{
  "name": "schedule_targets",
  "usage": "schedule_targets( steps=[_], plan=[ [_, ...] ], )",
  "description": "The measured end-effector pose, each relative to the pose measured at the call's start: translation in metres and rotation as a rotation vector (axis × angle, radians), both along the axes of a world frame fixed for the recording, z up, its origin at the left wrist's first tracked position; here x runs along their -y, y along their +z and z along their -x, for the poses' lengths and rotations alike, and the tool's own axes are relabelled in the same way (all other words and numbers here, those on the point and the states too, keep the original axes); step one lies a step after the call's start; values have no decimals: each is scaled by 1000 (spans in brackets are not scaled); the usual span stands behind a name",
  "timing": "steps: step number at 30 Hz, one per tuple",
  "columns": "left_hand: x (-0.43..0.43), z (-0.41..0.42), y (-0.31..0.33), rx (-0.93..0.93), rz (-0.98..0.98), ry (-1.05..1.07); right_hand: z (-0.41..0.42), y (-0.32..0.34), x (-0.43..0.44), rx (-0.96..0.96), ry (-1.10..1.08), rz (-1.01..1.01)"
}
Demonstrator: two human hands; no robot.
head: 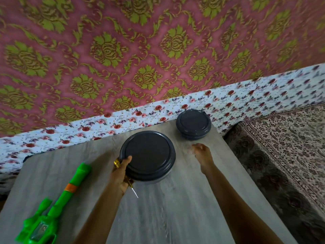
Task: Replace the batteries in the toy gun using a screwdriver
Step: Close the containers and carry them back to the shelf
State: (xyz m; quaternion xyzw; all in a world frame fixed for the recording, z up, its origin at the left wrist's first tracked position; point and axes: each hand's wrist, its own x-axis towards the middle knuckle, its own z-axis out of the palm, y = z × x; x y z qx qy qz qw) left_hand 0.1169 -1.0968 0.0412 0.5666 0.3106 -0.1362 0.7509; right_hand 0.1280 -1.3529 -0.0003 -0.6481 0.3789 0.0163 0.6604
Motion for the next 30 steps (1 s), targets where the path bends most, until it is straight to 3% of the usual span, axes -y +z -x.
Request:
schedule_targets(
  steps=[6,18,30],
  plan=[
    [9,-19,-25,-20,-12,39,-47,-7,28,4,-208,101],
    [-10,-35,-23,-19,8,84,-78,-8,32,-58,-444,-66],
    [-101,9,10,36,42,147,-9,42,-72,52,-312,-346]
  ],
)
